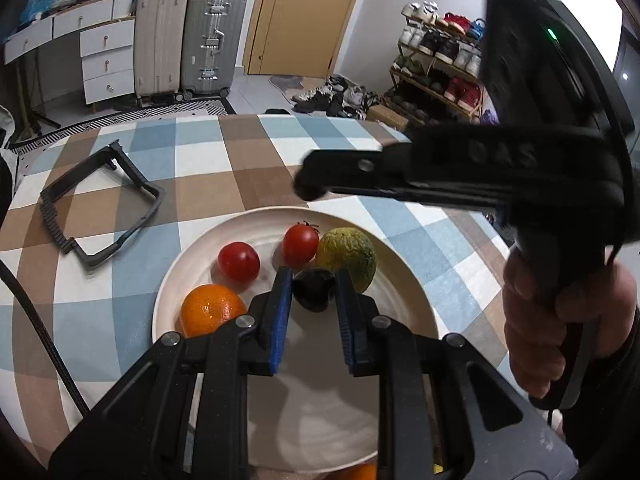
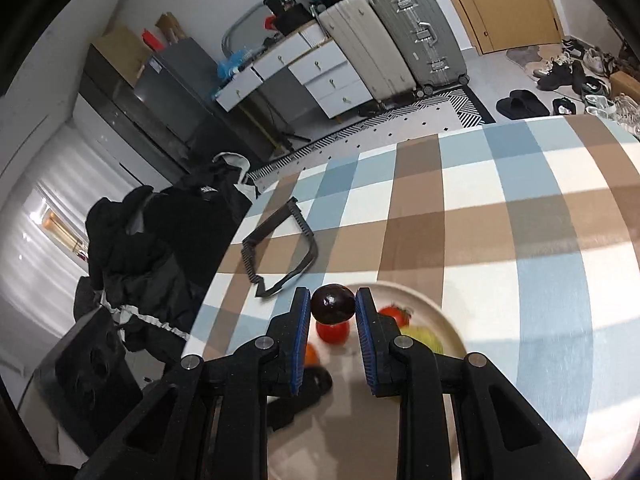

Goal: Organize fruits
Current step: 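Carry both plums over the white plate and open both tools, then lift both tools away from the plate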

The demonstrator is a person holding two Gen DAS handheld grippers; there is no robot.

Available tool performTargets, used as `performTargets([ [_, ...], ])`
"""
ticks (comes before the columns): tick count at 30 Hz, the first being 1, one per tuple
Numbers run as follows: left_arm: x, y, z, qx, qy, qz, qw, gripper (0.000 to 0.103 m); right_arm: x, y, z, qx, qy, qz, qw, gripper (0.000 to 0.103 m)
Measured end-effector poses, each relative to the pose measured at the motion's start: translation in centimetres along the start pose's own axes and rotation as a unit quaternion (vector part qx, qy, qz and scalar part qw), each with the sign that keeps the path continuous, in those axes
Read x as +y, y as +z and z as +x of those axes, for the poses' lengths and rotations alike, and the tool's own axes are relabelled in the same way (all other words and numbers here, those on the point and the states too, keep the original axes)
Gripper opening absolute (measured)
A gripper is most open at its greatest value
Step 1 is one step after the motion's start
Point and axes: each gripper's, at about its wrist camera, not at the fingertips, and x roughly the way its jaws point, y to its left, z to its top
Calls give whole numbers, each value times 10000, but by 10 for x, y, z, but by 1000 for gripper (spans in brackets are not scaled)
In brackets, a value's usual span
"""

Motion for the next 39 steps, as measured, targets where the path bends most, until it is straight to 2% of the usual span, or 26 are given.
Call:
performTargets([
  [8, 12, 3, 12, 86, -23, -115, 9999, 19, -4, 7, 37, 539, -219, -137, 9982, 24],
  [16, 17, 5, 22, 149, -40, -137, 9998, 20, -10, 5, 50, 644, -425, -90, 9970, 25],
  [21, 14, 4, 17, 191, -30, -129, 9997, 20, -10, 3, 40, 497, -400, -92, 9979, 32],
  [24, 11, 3, 5, 111, -7, -128, 9999, 30, -7, 2, 27, 370, -367, -110, 9986, 41],
  [26, 8, 2, -7, 31, 14, -148, 9999, 32, -5, -1, 13, 251, -369, -115, 9989, 43],
  [29, 3, -1, -29, -97, 85, -179, 9998, 38, -1, -9, -12, 39, -417, -105, 9991, 53],
  [31, -2, -3, -44, -206, 110, -185, 9996, 45, 3, -17, -33, -142, -444, -110, 9989, 55],
  [33, -9, -7, -61, -332, 219, -162, 9991, 54, 8, -27, -53, -325, -451, -157, 9983, 66],
  [37, -26, -16, -98, -631, 456, -61, 9969, 73, 26, -49, -96, -755, -502, -392, 9951, 79],
  [39, -33, -21, -116, -767, 560, -37, 9955, 80, 37, -63, -120, -1054, -513, -469, 9920, 94],
])
